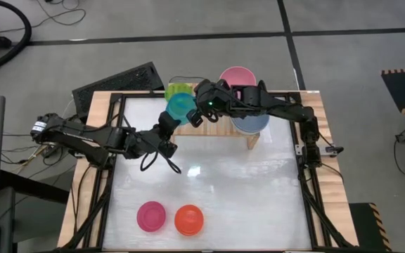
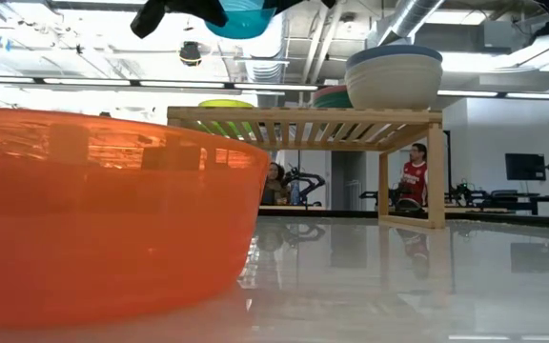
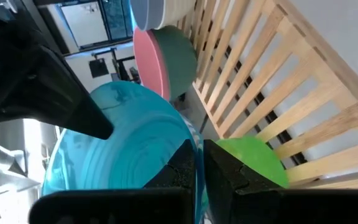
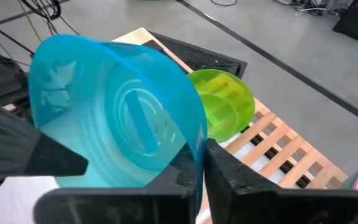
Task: Place and stack bowls onto a shelf
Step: Put the small blue bowl on the shelf
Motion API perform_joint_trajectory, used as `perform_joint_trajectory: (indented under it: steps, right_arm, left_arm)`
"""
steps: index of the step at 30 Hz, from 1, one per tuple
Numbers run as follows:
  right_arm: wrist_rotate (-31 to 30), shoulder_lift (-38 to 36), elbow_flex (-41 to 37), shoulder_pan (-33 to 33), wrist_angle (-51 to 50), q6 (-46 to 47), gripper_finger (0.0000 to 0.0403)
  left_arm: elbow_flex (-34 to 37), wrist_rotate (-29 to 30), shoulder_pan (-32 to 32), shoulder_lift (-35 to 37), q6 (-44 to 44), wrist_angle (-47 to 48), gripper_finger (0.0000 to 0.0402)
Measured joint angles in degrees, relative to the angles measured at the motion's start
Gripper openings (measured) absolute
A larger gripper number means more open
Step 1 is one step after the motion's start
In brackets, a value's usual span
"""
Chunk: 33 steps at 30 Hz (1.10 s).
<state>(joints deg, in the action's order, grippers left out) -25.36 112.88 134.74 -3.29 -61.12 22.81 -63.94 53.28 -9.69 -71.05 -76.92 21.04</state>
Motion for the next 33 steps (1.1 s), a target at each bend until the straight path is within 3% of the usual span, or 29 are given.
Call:
perform_joint_trajectory:
  steps: [7,17,24,33]
  right_arm:
    - [1.6,0.0,0.0,0.0,-0.7,-0.2,0.0028]
    - [7.2,0.0,-0.1,-0.9,-0.6,-0.4,0.0026]
    - [11.2,0.0,-0.1,-2.8,-0.8,-0.4,0.0025]
    - [17.4,-0.2,0.0,-7.9,-1.9,-0.4,0.0025]
  left_arm:
    - [0.0,-2.6,-0.4,0.0,3.1,-0.2,0.0016]
    - [0.0,-3.9,-5.8,0.2,9.6,-2.7,0.0117]
    - [0.0,2.6,-9.4,0.9,18.3,-2.4,0.0169]
    - [0.0,6.7,-11.9,6.9,24.6,-2.3,0.0174]
